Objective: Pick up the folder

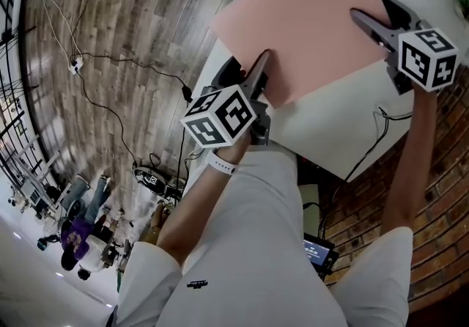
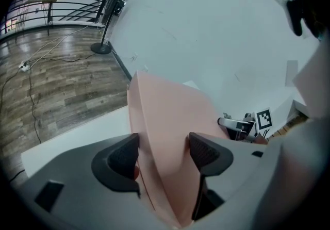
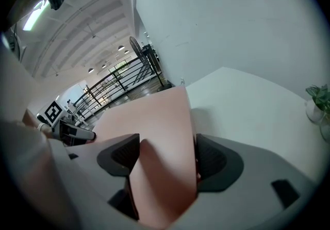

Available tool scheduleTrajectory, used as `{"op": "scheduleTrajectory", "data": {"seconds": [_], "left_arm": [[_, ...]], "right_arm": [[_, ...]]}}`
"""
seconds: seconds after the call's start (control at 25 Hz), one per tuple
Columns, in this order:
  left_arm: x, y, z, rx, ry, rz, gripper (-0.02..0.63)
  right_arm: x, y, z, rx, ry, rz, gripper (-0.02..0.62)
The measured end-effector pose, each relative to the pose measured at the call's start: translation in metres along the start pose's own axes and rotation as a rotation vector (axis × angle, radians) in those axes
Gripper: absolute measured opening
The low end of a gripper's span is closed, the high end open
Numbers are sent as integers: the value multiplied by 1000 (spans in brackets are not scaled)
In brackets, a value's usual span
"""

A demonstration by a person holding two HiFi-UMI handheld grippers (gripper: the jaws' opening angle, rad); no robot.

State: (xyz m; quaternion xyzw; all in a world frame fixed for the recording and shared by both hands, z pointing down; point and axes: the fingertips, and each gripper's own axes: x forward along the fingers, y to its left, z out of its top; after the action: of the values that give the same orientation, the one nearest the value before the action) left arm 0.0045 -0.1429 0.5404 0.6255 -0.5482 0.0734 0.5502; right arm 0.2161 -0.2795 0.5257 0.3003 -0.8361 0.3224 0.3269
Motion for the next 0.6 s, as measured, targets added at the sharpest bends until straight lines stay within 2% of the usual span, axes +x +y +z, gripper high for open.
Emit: {"op": "scheduleTrajectory", "data": {"seconds": [0.6], "left_arm": [[-41,-8,65,75,-42,-33,313]], "right_arm": [[-29,41,45,26,-104,-64,345]]}}
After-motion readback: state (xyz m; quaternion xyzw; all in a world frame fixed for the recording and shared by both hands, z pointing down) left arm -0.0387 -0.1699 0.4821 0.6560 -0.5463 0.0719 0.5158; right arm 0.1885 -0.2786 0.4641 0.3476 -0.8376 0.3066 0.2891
